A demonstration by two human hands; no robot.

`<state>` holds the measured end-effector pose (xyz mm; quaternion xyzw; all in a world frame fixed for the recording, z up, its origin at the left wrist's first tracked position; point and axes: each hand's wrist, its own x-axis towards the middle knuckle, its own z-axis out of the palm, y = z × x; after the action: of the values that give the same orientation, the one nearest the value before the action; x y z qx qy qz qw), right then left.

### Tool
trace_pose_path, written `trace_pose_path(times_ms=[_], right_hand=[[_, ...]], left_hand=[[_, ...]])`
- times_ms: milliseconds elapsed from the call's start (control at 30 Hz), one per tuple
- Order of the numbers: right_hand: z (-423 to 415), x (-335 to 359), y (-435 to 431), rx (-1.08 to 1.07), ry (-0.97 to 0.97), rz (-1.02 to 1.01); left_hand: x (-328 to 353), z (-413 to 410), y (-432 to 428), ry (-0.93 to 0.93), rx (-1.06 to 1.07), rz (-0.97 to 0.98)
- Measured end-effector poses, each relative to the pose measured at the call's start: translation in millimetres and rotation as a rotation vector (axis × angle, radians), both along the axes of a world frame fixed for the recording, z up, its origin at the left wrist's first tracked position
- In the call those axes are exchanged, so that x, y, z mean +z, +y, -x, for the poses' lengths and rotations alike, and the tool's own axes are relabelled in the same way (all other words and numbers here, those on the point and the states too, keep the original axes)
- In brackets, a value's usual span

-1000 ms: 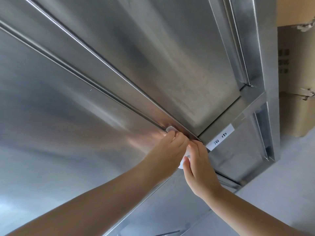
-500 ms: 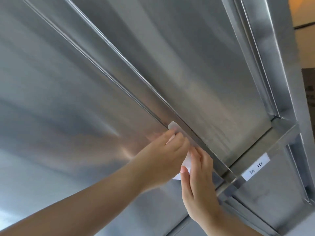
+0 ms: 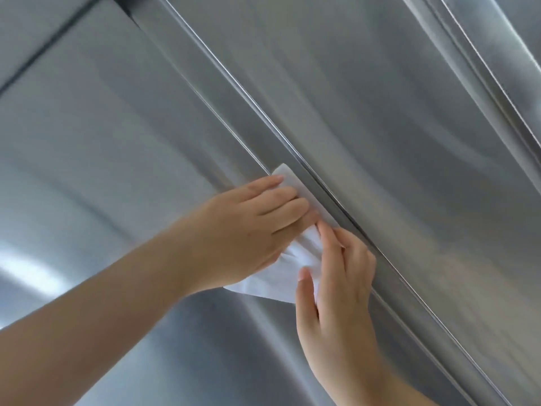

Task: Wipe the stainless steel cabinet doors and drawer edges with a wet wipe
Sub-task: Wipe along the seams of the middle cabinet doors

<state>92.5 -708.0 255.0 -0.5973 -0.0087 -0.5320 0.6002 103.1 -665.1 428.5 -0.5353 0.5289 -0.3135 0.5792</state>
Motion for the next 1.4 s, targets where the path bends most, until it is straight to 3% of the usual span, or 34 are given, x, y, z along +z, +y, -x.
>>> trace_pose_path(times_ms=[333, 800, 1067, 1200, 1400], right_hand=[[3, 125, -21, 0.084, -0.078, 0.197], [-4, 207, -26, 0.087, -0.151, 0.248], [-8, 192, -30, 0.053, -0.163, 0.28], [-4, 165, -29, 0.073, -0.154, 0.275], [9, 68, -23, 0.114, -0.073, 0.26]], left_hand=[[114, 23, -2, -0.09, 0.093, 0.136], [183, 33, 4, -0.168, 0.197, 0.315], [165, 30, 4, -0.153, 0.221, 0.423], [139, 31, 5, -0.113, 0.239, 0.372], [62, 25, 4, 0.031, 0.204, 0.224]])
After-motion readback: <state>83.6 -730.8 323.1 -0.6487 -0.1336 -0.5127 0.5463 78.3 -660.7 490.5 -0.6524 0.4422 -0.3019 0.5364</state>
